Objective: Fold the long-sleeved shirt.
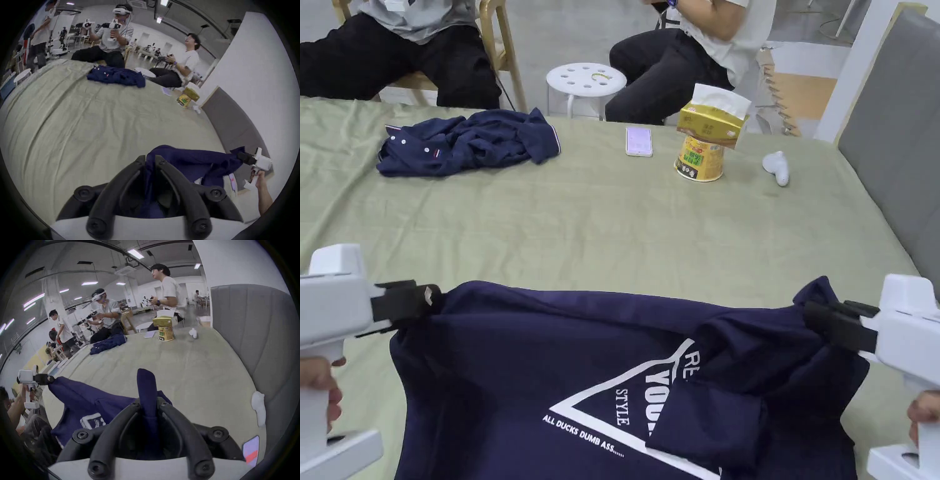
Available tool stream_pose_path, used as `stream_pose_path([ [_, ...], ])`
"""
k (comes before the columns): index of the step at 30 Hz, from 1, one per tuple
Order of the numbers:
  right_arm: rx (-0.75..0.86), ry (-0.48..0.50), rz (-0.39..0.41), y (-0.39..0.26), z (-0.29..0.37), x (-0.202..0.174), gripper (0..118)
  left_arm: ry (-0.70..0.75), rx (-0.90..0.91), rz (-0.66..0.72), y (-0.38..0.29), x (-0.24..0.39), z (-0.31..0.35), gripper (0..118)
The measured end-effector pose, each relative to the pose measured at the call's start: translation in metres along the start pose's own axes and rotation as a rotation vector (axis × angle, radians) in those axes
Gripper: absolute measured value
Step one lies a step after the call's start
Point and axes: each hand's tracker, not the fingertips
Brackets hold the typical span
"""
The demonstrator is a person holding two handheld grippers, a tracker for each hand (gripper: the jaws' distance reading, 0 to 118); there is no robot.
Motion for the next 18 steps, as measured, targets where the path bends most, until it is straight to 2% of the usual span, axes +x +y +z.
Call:
stream_pose_path([
  [4,-0.049,0.024,0.023,-0.05,0.039,-0.002,10,0.015,-0.094,-0.036,-0.062,-0.009,0.036,14],
  [8,-0.184,0.043,-0.022,-0.11,0.057,0.001,10,0.088,-0.241,-0.075,-0.122,-0.018,0.043,14],
  [9,-0.239,0.054,-0.01,-0.123,0.056,0.0,10,0.088,-0.294,-0.065,-0.134,-0.021,0.041,14],
  [11,-0.318,0.03,-0.024,-0.149,0.055,0.0,10,0.128,-0.342,-0.08,-0.155,-0.024,0.035,14],
  [15,-0.466,0.0,-0.037,-0.184,0.038,0.012,10,0.181,-0.498,-0.158,-0.174,-0.022,0.02,13],
  [17,-0.46,0.019,-0.122,-0.185,0.034,0.014,10,0.223,-0.476,-0.229,-0.177,-0.018,0.016,13],
  [18,-0.462,0.016,-0.104,-0.182,0.031,0.015,11,0.225,-0.496,-0.218,-0.177,-0.016,0.014,13],
])
